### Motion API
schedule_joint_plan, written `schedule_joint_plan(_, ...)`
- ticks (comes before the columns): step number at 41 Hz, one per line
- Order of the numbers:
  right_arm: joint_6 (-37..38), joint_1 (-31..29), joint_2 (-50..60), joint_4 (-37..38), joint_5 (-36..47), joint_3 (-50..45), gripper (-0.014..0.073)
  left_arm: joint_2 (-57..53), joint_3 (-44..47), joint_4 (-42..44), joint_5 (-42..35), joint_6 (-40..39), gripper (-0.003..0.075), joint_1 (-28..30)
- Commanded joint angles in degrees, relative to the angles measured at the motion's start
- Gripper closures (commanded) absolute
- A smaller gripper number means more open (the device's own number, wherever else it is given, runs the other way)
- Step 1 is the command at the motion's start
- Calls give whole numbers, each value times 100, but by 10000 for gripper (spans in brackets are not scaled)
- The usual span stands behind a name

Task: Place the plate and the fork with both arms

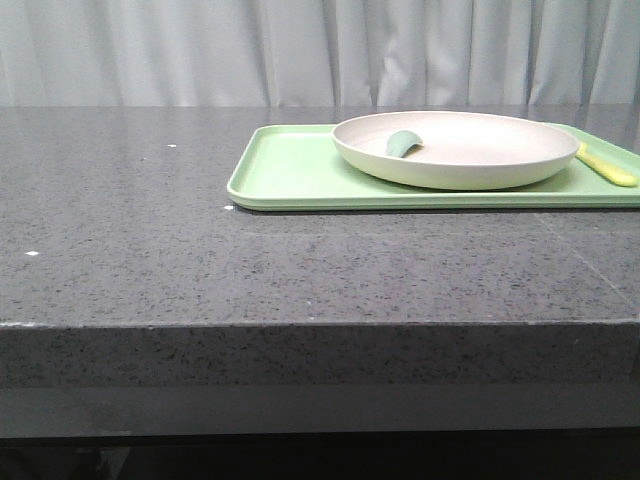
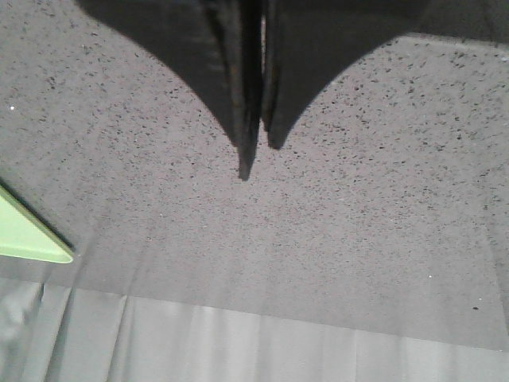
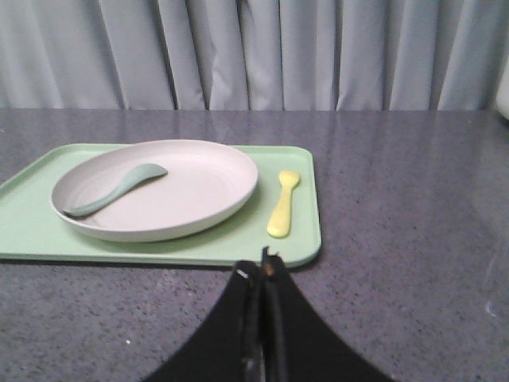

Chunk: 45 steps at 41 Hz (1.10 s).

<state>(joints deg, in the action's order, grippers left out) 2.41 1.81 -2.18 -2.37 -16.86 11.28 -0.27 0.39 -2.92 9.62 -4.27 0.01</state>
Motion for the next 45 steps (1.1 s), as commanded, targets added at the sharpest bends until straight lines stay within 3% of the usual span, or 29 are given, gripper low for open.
schedule_joint_plan(1, -46, -240, 163, 62, 721, -374, 661, -130, 15, -3, -498, 2, 739, -1)
schedule_joint_plan(10, -46, -378, 387, 62, 808, -1283, 661, -130, 15, -3, -498, 2, 739, -1)
schedule_joint_plan(45, -41, -378, 387, 62, 597, -1260, 661, -119, 15, -3, -498, 2, 739, -1)
